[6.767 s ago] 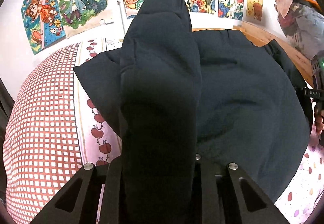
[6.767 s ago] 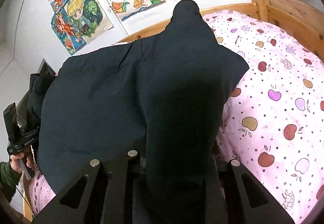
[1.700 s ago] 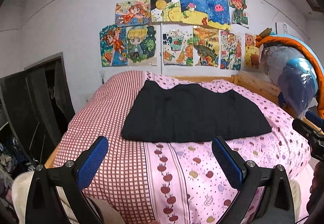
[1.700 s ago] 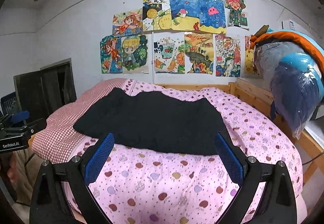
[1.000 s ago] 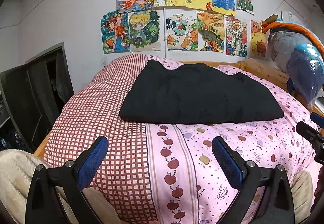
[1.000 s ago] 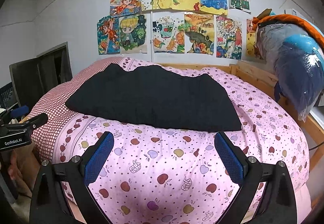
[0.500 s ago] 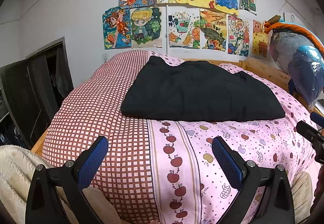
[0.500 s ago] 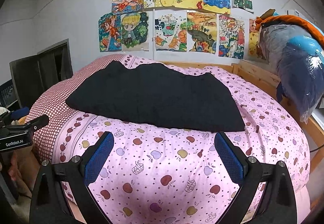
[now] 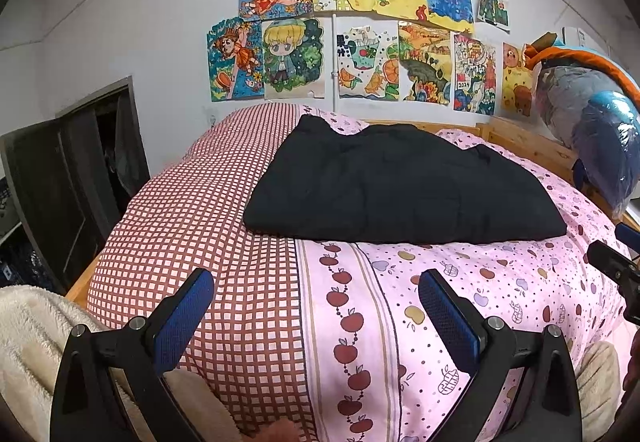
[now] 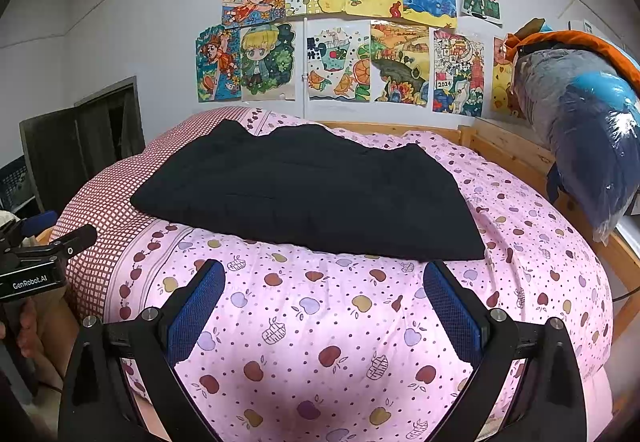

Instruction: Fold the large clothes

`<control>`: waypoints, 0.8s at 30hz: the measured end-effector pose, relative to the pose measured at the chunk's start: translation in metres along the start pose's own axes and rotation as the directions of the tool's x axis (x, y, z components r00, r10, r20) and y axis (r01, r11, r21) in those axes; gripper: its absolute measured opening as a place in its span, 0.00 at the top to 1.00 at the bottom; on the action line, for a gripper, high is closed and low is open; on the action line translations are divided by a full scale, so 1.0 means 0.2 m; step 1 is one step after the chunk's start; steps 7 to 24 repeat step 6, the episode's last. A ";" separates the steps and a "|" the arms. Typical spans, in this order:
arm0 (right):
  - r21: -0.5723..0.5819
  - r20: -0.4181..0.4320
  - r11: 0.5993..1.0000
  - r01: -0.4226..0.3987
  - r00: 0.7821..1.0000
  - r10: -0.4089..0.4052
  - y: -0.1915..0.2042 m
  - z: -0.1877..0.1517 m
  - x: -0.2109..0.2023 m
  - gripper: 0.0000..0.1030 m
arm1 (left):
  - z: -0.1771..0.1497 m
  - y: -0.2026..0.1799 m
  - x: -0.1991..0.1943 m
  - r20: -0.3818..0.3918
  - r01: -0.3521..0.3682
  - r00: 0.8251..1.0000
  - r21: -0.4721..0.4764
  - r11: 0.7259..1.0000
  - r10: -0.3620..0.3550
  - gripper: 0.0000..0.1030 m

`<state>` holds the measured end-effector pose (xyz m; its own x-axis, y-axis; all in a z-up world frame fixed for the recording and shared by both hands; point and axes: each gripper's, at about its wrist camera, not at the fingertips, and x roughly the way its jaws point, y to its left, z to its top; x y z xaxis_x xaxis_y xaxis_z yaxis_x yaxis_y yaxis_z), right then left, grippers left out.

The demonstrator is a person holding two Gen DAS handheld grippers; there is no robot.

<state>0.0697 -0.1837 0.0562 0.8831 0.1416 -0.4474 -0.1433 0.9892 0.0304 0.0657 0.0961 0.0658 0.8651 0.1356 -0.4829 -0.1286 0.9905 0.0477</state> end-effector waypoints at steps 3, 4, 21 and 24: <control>0.000 0.000 1.000 0.000 1.000 0.000 0.00 0.00 0.00 0.05 | 0.00 -0.01 0.00 0.008 -0.003 1.000 0.005 1.000 0.003 0.00; 0.000 -0.001 1.000 -0.001 1.000 0.001 0.00 0.00 0.00 0.05 | 0.00 -0.01 0.00 0.008 -0.004 1.000 0.004 1.000 0.004 0.00; 0.000 -0.002 1.000 -0.002 1.000 0.002 0.00 0.00 0.00 0.05 | 0.00 -0.01 0.00 0.008 -0.008 1.000 0.004 1.000 0.008 0.00; 0.000 -0.002 1.000 -0.002 1.000 0.002 0.00 0.00 0.00 0.05 | 0.00 -0.01 0.00 0.008 -0.008 1.000 0.004 1.000 0.008 0.00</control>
